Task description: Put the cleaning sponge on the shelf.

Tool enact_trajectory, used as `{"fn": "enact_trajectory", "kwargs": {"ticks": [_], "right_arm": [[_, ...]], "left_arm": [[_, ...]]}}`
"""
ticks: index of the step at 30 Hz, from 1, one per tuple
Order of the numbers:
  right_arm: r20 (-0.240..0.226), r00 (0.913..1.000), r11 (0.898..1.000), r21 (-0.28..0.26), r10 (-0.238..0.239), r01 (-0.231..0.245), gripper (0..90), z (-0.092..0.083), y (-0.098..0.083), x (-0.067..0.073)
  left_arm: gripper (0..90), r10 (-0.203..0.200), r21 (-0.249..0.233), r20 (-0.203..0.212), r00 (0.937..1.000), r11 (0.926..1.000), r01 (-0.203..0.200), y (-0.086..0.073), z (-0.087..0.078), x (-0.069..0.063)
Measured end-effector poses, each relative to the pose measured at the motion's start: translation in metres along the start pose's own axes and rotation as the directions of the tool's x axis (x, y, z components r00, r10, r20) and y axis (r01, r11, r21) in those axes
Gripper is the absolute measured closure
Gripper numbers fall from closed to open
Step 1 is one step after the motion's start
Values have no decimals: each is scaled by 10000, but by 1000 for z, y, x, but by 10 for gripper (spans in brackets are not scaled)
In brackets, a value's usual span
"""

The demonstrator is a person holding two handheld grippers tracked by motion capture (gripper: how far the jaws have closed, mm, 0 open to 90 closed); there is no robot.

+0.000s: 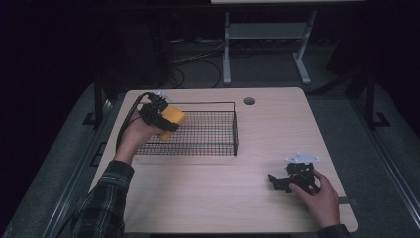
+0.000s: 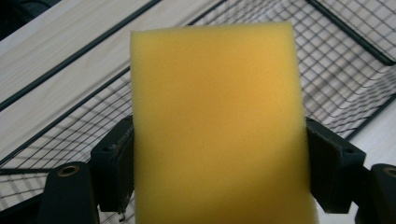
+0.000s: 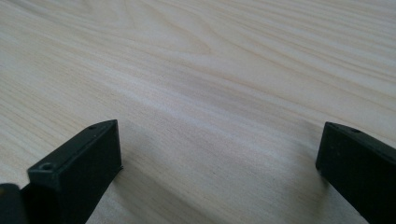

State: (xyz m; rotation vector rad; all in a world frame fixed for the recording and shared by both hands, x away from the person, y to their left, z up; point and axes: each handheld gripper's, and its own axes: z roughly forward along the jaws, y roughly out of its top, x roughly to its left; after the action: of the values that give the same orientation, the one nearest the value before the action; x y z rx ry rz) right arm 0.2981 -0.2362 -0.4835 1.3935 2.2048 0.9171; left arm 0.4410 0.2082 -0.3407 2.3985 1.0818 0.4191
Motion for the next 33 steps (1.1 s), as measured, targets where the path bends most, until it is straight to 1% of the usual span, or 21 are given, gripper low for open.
{"fn": "enact_trajectory", "kwargs": {"ticks": [1,2,3,4,6,10,12,15,18,20,21,28,31,33], "right_arm": [[-1,10000,10000,-1,0,0,0,0,0,0],[-1,10000,10000,0,0,0,0,0,0,0],[-1,10000,10000,-3,0,0,0,0,0,0],[-1,10000,10000,2,0,0,0,0,0,0],[-5,10000,10000,0,2,-2,0,0,0,0],[2,10000,10000,0,-2,2,0,0,0,0],[7,10000,10000,-12,-25,25,0,0,0,0],[-4,10000,10000,-3,-1,1,0,0,0,0],[5,10000,10000,-5,-5,5,0,0,0,0],[6,10000,10000,-9,-12,12,0,0,0,0],[8,10000,10000,-9,-12,12,0,0,0,0],[8,10000,10000,0,5,-5,0,0,0,0],[-3,10000,10000,2,2,-2,0,0,0,0],[-2,10000,10000,1,3,-3,0,0,0,0]], "left_arm": [[225,-63,-8,-51,10000,10000,63,-1,-1,3],[225,-63,-8,-51,10000,10000,63,-1,-1,3],[225,-234,-53,-100,9997,9997,233,-3,-1,9],[225,-348,-50,-155,9993,9994,347,-4,-1,12],[225,-410,55,-284,9988,9991,411,-7,0,17],[225,-528,290,-411,9978,9981,540,-12,3,26],[225,-635,318,-549,9965,9974,653,-14,5,30],[225,-741,398,-577,9956,9963,765,-16,6,37],[225,-916,483,-570,9942,9944,944,-18,8,41],[225,-953,512,-562,9939,9938,982,-19,9,42],[225,-1005,537,-616,9930,9931,1039,-20,12,44],[224,-1268,829,-589,9902,9879,1315,-26,22,52],[222,-1439,811,-576,9879,9856,1483,-28,25,55],[222,-1451,831,-528,9880,9853,1491,-28,27,57]]}}
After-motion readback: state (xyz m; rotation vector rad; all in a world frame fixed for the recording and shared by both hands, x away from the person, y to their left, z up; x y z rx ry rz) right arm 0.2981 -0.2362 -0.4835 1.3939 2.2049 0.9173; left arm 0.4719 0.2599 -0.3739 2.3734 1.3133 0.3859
